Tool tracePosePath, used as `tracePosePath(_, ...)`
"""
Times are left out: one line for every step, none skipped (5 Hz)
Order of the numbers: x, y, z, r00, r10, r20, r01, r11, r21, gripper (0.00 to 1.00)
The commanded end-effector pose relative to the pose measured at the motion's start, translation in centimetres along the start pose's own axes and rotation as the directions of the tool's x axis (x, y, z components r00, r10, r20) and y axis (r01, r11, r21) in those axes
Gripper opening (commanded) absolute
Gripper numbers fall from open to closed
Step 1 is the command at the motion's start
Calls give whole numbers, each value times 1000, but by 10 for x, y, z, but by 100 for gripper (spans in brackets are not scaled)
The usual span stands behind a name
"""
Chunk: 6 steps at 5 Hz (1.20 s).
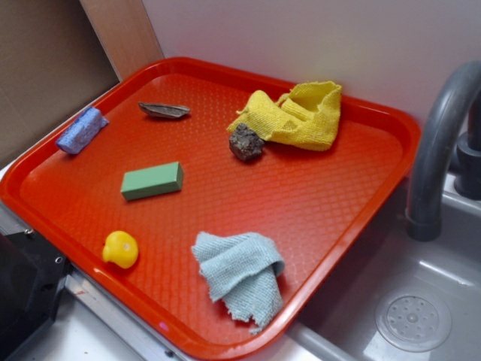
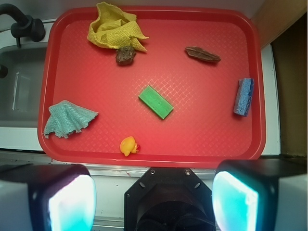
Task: Grab the blue cloth.
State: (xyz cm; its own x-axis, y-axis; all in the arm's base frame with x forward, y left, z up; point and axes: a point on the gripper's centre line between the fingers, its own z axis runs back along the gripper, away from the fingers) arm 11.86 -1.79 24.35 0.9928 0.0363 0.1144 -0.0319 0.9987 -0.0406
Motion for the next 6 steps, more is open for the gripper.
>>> tracePosePath(0,0,0,1000,0,0,0,1000,0,100)
tracePosePath(-12,-49,-11,960,-245,138,251,968,-27,100)
tracePosePath(-20,-94,-36,861,-471,191,484,874,-29,100)
tracePosePath(-26,-142,-76,730,-650,213,678,728,-102,100)
tracePosePath(-25,-163,-112,560,-790,250,828,535,-168,100)
tracePosePath(-27,-149,-128,383,-888,253,917,333,-218,100)
